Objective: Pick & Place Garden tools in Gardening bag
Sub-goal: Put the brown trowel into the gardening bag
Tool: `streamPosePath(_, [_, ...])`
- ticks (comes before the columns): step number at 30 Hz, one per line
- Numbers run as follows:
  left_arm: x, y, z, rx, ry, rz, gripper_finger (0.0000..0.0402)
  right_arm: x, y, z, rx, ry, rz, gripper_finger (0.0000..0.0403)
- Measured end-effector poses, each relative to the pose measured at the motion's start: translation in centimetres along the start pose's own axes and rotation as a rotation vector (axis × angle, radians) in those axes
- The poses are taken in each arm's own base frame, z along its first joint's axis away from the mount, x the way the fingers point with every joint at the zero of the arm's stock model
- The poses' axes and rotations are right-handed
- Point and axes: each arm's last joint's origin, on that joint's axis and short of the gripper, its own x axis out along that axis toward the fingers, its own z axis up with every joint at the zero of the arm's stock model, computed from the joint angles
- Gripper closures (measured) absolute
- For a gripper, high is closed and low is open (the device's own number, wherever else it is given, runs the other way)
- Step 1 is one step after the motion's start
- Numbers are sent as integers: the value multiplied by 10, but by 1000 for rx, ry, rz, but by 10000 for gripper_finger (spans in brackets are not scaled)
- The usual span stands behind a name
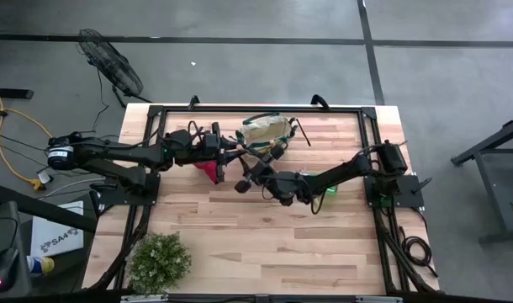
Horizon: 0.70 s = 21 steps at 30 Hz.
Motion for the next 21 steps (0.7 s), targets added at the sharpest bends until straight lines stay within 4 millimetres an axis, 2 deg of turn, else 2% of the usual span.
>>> streamPosePath(5, [0, 0, 0, -1, 2, 0, 336, 0, 0, -1, -6, 5, 0, 280])
streamPosePath(13, [0, 0, -1, 2, 13, 0, 336, 0, 0, -2, -23, 17, 1, 350])
streamPosePath(21, [0, 0, -1, 4, 15, -6, 336, 0, 0, -3, -28, 19, -4, 346])
